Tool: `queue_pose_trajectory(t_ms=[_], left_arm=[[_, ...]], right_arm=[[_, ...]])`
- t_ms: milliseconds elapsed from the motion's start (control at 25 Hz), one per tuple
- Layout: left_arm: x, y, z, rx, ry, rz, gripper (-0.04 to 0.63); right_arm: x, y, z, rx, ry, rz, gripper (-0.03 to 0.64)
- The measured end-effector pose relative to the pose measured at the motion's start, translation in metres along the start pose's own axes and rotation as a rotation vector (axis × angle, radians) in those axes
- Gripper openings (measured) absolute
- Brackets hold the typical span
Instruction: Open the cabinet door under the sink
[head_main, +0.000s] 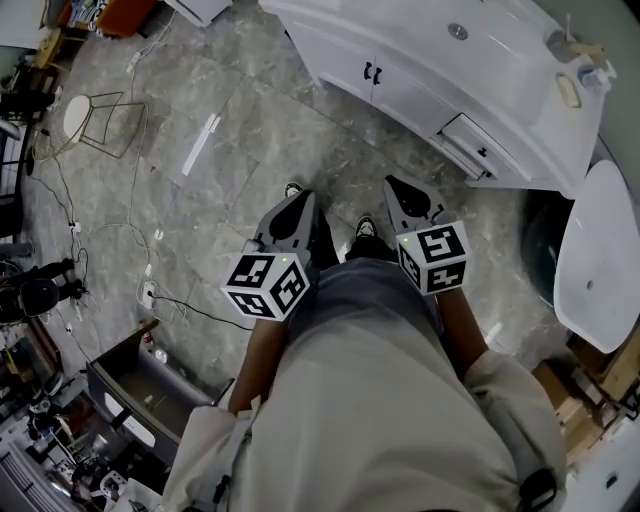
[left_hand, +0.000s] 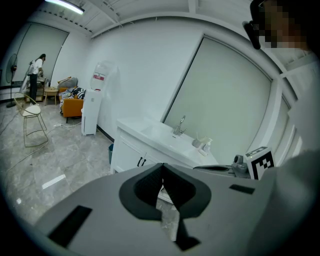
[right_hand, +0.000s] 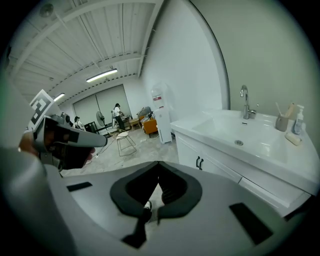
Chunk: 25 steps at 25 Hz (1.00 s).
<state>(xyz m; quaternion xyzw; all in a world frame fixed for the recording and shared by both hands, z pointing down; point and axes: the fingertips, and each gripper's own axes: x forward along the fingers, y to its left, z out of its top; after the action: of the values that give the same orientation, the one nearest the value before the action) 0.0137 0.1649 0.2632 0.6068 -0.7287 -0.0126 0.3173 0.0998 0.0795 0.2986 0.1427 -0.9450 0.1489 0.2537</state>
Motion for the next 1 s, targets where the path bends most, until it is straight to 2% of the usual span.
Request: queue_pose_trajectory(t_ms=[280, 520, 1000], left_arm=[[0.042, 0.015, 0.032, 0.029, 0.03, -0.088, -0.002], [0.08, 0.042, 0.059, 0.058, 0.094, -0.17, -0.002], [0.134, 0.119, 0.13, 0.138, 0.206, -0.339, -0.002]], right_arm=[[0.031, -0.031, 0.015, 0.094, -0.008, -0.112, 0.008], [0.077, -0.048, 0.035, 0.151, 0.001, -0.182, 0.008], [0.168, -0.043, 0.077, 0.29, 0.01, -0.322, 0.008]])
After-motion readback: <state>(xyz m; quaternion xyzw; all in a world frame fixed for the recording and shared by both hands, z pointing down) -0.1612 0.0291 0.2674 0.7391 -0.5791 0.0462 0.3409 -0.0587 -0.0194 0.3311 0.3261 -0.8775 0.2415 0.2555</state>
